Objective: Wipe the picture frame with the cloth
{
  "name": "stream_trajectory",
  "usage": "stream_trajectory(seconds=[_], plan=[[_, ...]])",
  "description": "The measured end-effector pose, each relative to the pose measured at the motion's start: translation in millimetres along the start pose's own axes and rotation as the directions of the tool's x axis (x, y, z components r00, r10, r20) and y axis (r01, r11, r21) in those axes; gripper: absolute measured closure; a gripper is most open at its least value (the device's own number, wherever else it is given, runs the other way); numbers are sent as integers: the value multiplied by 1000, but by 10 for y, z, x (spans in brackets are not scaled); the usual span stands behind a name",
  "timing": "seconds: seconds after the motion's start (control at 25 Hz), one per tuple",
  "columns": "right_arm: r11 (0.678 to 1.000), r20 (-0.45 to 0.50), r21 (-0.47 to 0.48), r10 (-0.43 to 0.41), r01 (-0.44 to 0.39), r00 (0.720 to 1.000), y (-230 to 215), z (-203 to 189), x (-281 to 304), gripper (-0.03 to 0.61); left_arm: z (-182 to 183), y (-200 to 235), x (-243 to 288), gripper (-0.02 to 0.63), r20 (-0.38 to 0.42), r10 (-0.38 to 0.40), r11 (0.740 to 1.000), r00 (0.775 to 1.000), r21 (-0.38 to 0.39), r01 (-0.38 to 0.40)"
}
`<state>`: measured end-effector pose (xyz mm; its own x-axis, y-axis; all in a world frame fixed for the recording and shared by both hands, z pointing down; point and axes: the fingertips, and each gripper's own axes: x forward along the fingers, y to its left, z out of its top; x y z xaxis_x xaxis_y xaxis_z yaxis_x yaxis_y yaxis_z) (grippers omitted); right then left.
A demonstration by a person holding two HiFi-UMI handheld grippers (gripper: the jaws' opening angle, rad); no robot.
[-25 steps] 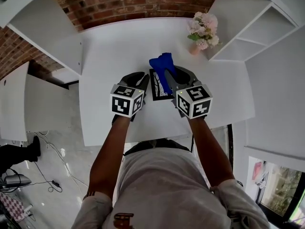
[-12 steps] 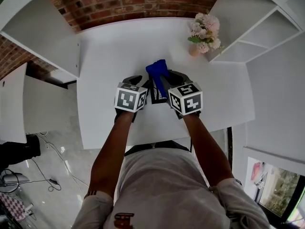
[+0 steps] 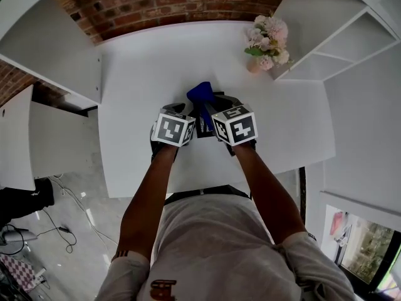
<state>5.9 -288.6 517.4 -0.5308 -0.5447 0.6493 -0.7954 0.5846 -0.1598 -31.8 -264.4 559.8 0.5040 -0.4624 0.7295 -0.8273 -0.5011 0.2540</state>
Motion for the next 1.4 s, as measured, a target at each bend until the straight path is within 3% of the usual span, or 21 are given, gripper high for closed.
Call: stream_trajectory(seconds=[0.32, 0.68, 1.4], plan=[[1000, -91, -8, -24, 24, 996, -24, -144, 181, 503, -109, 30, 78, 446, -45, 8, 1000, 999, 19, -7], [997, -157, -64, -40, 30, 987, -31, -295, 305, 502, -128, 38, 92, 445, -39, 17, 1000, 999, 14, -16], [980, -146, 14, -194, 198, 970, -775, -452, -160, 502, -135, 53, 84, 439, -20, 11, 1000, 1000, 0, -11]])
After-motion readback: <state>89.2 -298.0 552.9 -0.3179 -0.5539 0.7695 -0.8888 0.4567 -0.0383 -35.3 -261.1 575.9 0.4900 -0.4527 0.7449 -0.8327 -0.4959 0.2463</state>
